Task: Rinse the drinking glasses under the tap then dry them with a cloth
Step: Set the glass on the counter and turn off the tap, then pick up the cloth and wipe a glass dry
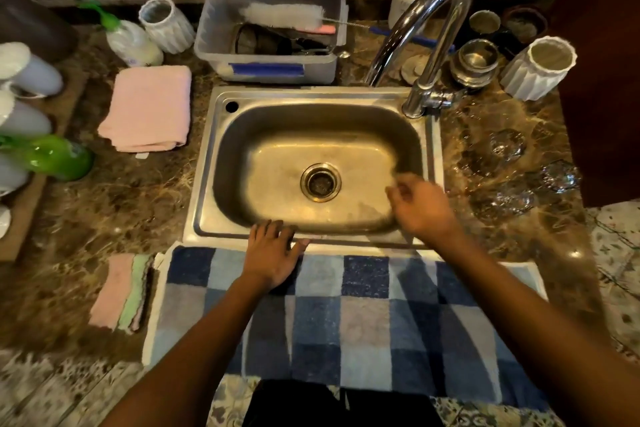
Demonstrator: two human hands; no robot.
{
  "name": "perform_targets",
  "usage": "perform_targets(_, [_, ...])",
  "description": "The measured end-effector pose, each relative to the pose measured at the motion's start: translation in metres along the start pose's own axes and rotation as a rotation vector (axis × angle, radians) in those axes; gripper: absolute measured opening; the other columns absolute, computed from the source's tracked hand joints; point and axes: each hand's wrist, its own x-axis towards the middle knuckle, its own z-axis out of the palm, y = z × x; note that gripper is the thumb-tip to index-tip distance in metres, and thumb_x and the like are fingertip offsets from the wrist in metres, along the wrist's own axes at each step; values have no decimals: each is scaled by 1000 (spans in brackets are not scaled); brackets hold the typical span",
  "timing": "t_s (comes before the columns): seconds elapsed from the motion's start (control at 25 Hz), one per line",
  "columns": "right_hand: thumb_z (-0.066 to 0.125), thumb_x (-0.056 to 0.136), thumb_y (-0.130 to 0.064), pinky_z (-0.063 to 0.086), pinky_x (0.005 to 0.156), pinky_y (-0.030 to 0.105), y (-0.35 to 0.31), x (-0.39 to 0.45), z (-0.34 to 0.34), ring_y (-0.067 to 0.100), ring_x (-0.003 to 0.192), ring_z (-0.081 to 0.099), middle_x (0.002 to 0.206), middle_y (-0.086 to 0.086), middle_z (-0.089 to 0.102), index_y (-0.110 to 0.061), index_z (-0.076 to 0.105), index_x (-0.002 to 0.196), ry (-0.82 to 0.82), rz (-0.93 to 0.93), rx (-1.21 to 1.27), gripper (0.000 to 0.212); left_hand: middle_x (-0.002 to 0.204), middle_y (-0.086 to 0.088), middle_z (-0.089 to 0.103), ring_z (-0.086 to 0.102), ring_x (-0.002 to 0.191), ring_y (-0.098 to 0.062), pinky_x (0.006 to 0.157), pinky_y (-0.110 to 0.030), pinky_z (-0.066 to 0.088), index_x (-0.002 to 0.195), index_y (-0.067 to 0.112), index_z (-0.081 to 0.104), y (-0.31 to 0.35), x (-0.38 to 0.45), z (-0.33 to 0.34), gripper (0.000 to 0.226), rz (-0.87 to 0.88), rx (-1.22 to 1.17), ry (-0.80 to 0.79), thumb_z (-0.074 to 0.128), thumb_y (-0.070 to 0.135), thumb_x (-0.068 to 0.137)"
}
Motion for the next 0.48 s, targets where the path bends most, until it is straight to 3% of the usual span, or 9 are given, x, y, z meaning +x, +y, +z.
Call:
perform_targets(0.08, [55,98,-38,46,106,46,6,-45,44,33,124,56,135,18,60,-12,51,142,-84,-96,-73,52,165,-12,23,10,153,-32,124,-52,11,151,27,39,-2,-26,4,62,-47,4,78,36,62,99])
perform_targets(0.2, [45,98,-52,24,120,49,12,-102,99,37,148,21,163,17,24,-20,33,154,-191,-193,-374,66,167,-15,13,5,154,-36,123,-55,13,158,22,26,-14,-81,20,77,-155,-3,145,41,65,95])
perform_targets(0.36, [35,98,-58,21,119,52,11,-140,140,43,151,1,166,19,-5,-25,14,159,-315,-272,-607,73,168,-15,10,5,154,-37,122,-56,15,159,21,20,-37,-136,39,86,-259,-38,92,43,70,92])
perform_targets(0.48, [37,99,-57,18,120,53,-2,-155,162,46,150,-2,166,20,-10,-23,10,160,-360,-241,-664,74,169,-14,3,0,154,-37,122,-55,15,160,22,16,-55,-153,43,83,-275,-68,13,43,66,95])
